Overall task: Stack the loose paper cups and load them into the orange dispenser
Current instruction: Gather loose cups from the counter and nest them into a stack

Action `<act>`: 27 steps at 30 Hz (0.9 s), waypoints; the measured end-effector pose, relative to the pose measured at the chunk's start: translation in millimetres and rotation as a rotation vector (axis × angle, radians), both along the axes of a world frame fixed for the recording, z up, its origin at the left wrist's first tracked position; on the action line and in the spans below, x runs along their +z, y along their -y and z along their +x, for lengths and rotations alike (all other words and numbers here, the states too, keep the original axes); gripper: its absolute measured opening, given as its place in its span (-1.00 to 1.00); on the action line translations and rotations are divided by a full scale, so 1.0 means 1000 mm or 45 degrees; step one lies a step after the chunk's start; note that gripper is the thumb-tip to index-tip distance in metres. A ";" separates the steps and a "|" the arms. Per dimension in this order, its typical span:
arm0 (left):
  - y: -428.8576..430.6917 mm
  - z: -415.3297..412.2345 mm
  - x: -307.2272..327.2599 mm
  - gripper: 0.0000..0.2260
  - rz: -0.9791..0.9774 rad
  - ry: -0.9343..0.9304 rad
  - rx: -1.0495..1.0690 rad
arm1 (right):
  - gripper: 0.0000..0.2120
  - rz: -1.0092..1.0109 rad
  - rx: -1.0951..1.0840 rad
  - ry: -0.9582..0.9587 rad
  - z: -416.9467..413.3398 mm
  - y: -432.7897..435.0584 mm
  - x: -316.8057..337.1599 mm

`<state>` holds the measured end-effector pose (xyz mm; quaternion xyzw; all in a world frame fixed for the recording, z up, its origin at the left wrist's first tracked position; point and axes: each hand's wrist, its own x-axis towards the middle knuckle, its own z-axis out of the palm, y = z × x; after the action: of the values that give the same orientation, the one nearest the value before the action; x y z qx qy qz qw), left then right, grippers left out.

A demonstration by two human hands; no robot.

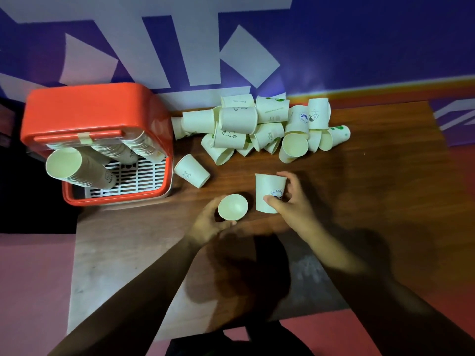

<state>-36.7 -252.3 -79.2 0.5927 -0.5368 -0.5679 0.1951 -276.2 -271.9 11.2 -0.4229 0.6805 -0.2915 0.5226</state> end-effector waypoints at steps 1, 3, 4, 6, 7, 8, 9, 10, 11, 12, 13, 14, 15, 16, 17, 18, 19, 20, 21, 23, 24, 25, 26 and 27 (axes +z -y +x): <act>-0.004 -0.005 0.000 -0.36 0.010 0.001 -0.007 | -0.40 -0.004 -0.015 -0.040 0.002 -0.001 0.003; -0.009 -0.014 0.002 -0.33 0.023 -0.010 -0.048 | -0.44 -0.025 -0.014 -0.073 0.006 -0.003 0.006; -0.012 -0.016 0.003 -0.31 0.018 0.003 -0.096 | -0.46 -0.044 -0.001 -0.059 0.009 -0.004 0.005; -0.012 -0.011 0.007 -0.32 -0.075 0.117 -0.188 | -0.50 -0.069 0.059 -0.059 0.015 -0.008 0.006; -0.009 -0.004 0.009 -0.38 -0.158 0.208 -0.205 | -0.53 -0.077 0.095 -0.091 0.018 -0.010 0.007; -0.005 0.004 0.012 -0.45 -0.249 0.293 -0.196 | -0.55 -0.096 0.130 -0.148 0.021 -0.012 0.006; 0.000 0.012 0.018 -0.50 -0.340 0.369 -0.164 | -0.57 -0.134 0.170 -0.220 0.024 -0.014 0.005; 0.005 0.022 0.023 -0.55 -0.403 0.448 -0.104 | -0.59 -0.211 0.219 -0.301 0.027 -0.016 0.004; 0.013 0.031 0.030 -0.59 -0.455 0.528 -0.037 | -0.62 -0.323 0.278 -0.379 0.030 -0.020 0.003; 0.022 0.039 0.035 -0.62 -0.510 0.604 0.024 | -0.66 -0.437 0.344 -0.442 0.031 -0.023 -0.001; 0.031 0.045 0.038 -0.63 -0.576 0.668 0.066 | -0.69 -0.522 0.406 -0.490 0.033 -0.028 -0.004; 0.041 0.049 0.042 -0.63 -0.635 0.725 0.079 | -0.70 -0.564 0.464 -0.539 0.034 -0.032 -0.007; 0.051 0.052 0.044 -0.62 -0.684 0.771 0.076 | -0.70 -0.580 0.526 -0.598 0.034 -0.036 -0.010; 0.061 0.053 0.047 -0.61 -0.720 0.808 0.062 | -0.70 -0.573 0.601 -0.677 0.035 -0.039 -0.012; 0.071 0.053 0.049 -0.58 -0.726 0.829 0.039 | -0.70 -0.567 0.684 -0.780 0.035 -0.042 -0.014; 0.080 0.052 0.053 -0.54 -0.696 0.843 0.024 | -0.69 -0.575 0.762 -0.887 0.035 -0.044 -0.015; 0.087 0.052 0.054 -0.50 -0.640 0.855 0.011 | -0.65 -0.583 0.826 -0.968 0.036 -0.046 -0.017; 0.092 0.051 0.054 -0.46 -0.561 0.869 -0.005 | -0.60 -0.573 0.876 -1.010 0.038 -0.047 -0.019; 0.095 0.050 0.053 -0.43 -0.474 0.889 -0.023 | -0.56 -0.551 0.920 -1.025 0.039 -0.048 -0.021; 0.097 0.048 0.050 -0.41 -0.371 0.964 -0.093 | -0.55 -0.498 0.971 -1.024 0.041 -0.050 -0.028; 0.096 0.047 0.048 -0.41 -0.355 1.009 -0.124 | -0.58 -0.467 0.967 -1.013 0.043 -0.050 -0.032; 0.094 0.045 0.046 -0.41 -0.353 1.047 -0.151 | -0.60 -0.447 0.950 -0.997 0.044 -0.051 -0.036; 0.092 0.044 0.044 -0.42 -0.356 1.069 -0.166 | -0.62 -0.419 0.928 -0.977 0.045 -0.053 -0.038; 0.090 0.044 0.041 -0.44 -0.366 1.071 -0.170 | -0.63 -0.393 0.917 -0.952 0.044 -0.054 -0.042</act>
<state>7.3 -342.0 -37.8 0.7029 -0.6800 -0.2085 0.0031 -231.8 -217.9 -30.8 -0.7762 0.5813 -0.0200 0.2435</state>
